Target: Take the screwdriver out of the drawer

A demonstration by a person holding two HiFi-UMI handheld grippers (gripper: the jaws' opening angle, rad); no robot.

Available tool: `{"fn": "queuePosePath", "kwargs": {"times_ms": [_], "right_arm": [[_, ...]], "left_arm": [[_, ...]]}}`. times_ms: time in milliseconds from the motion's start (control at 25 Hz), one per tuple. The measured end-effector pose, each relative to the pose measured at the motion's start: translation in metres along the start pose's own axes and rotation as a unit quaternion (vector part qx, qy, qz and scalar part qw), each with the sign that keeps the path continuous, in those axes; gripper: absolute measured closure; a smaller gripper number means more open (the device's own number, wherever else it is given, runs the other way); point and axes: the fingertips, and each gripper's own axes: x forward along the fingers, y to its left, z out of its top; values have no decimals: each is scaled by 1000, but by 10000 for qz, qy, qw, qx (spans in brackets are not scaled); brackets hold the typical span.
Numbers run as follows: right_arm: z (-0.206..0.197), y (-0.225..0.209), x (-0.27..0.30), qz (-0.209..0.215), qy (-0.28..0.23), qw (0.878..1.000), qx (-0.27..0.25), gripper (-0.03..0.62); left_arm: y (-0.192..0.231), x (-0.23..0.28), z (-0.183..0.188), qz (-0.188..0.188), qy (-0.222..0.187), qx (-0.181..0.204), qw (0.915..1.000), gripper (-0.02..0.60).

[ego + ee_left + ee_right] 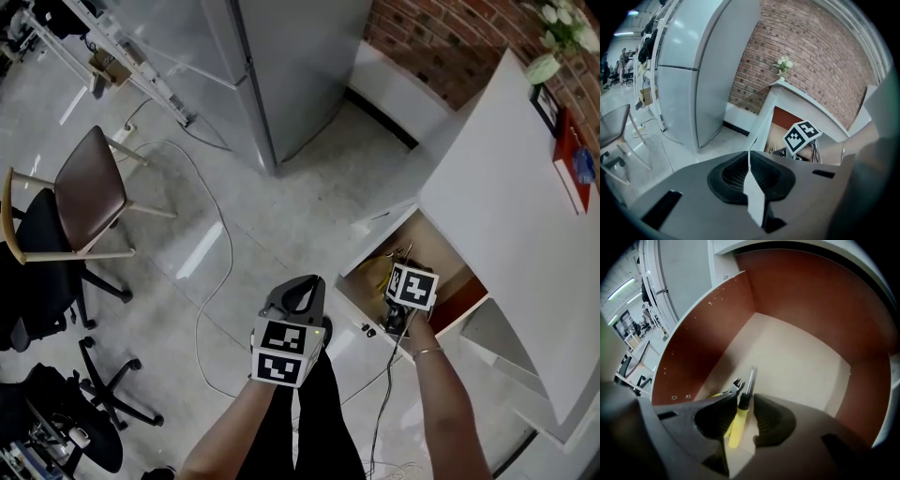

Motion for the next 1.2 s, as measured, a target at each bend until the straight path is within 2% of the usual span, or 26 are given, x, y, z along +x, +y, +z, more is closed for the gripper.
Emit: {"fn": "queuePosePath", "kwargs": {"times_ms": [280,640,760,1000,1200], "right_arm": [[2,1,6,-76,66,9997,-234,485],[2,0,8,72,-34,9997,-248,485],[2,-3,8,33,-41,9998,-187,511],[1,-4,7,48,-67,9999,-107,517],[-4,-9,3,115,-72,9995,293,525]], "left_arm": [[2,6,3,47,14,-26,10000,575],[-2,14,6,12,58,-16,10000,575],[-3,17,7,12,64,-7,10000,575],[-3,17,9,-9,60,10,10000,575],[-2,16,9,-19,59,21,10000,575]]}}
